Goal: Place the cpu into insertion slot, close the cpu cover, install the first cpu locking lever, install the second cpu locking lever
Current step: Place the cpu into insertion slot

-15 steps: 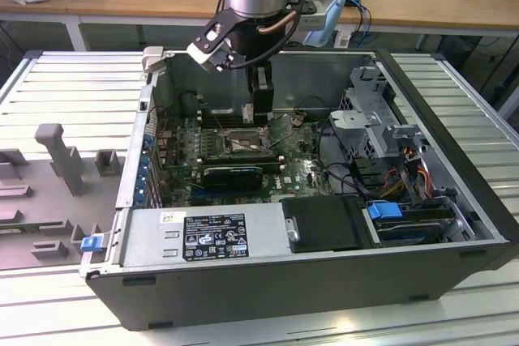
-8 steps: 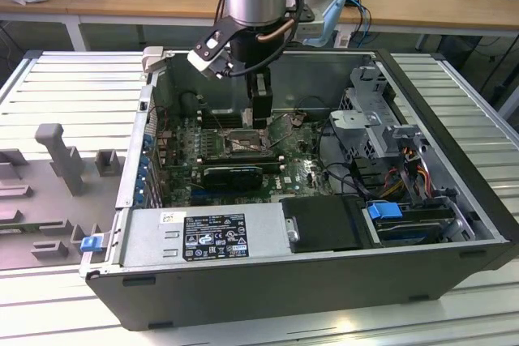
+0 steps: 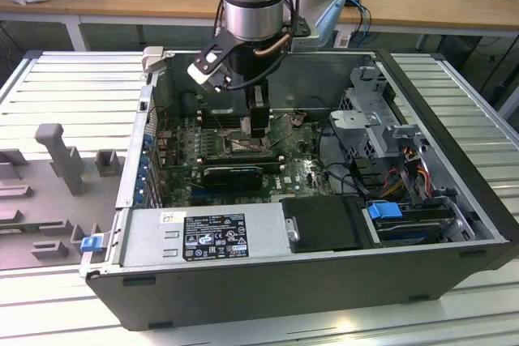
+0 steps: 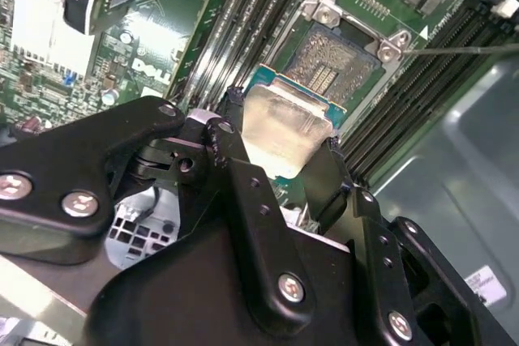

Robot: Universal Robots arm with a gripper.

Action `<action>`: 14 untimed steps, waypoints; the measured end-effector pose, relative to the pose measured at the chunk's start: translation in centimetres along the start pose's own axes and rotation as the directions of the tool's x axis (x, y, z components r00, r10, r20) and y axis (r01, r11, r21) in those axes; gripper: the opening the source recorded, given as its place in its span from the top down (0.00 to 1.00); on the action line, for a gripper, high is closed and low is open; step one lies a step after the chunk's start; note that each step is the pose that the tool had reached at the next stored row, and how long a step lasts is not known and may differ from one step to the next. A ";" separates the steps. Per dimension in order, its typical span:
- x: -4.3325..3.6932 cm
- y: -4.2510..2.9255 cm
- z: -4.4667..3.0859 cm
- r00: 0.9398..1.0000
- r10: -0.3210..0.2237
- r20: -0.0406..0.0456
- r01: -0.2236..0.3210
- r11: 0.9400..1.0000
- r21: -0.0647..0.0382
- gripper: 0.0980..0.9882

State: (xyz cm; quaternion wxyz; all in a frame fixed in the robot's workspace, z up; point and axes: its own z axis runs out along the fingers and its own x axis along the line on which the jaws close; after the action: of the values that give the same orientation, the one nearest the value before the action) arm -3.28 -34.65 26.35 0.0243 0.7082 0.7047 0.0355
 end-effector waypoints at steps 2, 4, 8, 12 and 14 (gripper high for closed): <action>0.09 -0.07 0.36 1.000 -0.015 -0.001 0.015 1.000 0.000 0.52; 0.24 -0.20 0.76 1.000 -0.021 -0.002 0.021 1.000 0.000 0.52; 0.40 -0.33 1.36 1.000 -0.025 -0.005 0.025 1.000 0.000 0.52; 0.40 -0.36 1.61 1.000 -0.026 -0.006 0.026 1.000 0.000 0.52; 0.40 -0.37 1.69 1.000 -0.026 -0.006 0.026 1.000 0.000 0.52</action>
State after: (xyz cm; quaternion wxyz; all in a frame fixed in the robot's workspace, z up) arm -3.50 -34.22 24.64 0.0225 0.6990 0.7138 0.0374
